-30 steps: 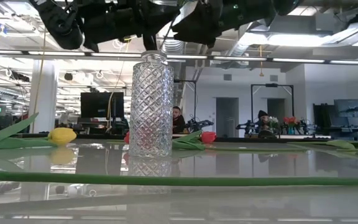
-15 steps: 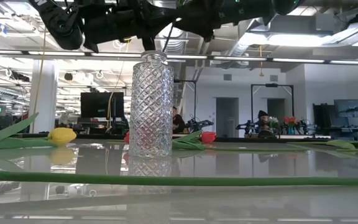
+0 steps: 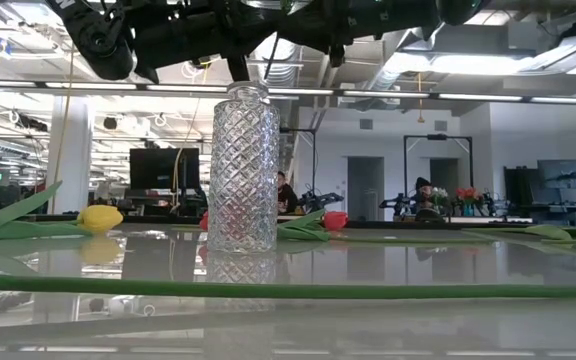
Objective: Sort flowers into vase by color
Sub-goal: Put the blue flowers into the blue vase
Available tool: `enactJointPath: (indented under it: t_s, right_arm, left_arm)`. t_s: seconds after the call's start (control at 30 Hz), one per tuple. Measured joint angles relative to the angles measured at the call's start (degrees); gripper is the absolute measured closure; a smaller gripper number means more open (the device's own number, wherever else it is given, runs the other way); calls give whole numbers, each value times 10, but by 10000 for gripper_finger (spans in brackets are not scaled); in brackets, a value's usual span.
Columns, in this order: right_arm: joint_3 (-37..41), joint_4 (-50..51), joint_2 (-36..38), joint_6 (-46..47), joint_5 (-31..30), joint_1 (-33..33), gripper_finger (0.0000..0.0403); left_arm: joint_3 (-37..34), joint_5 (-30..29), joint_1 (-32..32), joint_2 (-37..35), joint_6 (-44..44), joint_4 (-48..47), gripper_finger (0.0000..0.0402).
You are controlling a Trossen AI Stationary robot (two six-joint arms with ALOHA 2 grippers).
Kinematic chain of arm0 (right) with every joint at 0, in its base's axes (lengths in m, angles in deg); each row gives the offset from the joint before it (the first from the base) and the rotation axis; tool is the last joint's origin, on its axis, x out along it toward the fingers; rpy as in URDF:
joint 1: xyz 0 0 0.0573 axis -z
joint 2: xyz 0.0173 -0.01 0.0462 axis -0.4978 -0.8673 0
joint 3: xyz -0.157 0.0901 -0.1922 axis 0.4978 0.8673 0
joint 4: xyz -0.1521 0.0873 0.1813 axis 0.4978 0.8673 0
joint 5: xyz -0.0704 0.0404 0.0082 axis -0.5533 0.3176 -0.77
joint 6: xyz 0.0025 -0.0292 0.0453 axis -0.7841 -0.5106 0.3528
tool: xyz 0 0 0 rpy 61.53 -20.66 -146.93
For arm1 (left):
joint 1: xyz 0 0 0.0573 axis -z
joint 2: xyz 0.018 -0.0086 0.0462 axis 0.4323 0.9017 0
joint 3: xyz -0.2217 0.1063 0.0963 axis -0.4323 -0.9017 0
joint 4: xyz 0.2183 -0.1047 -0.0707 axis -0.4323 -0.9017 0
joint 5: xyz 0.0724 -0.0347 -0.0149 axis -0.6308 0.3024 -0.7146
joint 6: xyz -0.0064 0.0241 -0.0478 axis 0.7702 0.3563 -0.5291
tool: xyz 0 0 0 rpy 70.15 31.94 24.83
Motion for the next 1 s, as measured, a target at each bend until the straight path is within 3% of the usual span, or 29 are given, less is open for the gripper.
enactJointPath:
  t_s: [0.23, 0.37, 0.57, 0.7, 1.0]
  right_arm:
    - [0, 4, 0, 5, 0, 4, 387]
    - [0, 15, 1, 16, 1, 4, 387]
    - [0, 83, 36, 17, 1, 4, 386]
    - [0, 120, 61, 24, 1, 4, 386]
    - [0, 355, 141, 98, -31, 5, 383]
  left_arm:
    - [0, -18, 0, -1, -14, -1, 376]
    - [0, -13, -4, -1, -14, -16, 355]
    - [0, 40, -28, -18, -20, -45, 318]
    - [0, 53, -35, -23, -21, -70, 312]
    - [0, 59, -72, -58, -31, -298, 330]
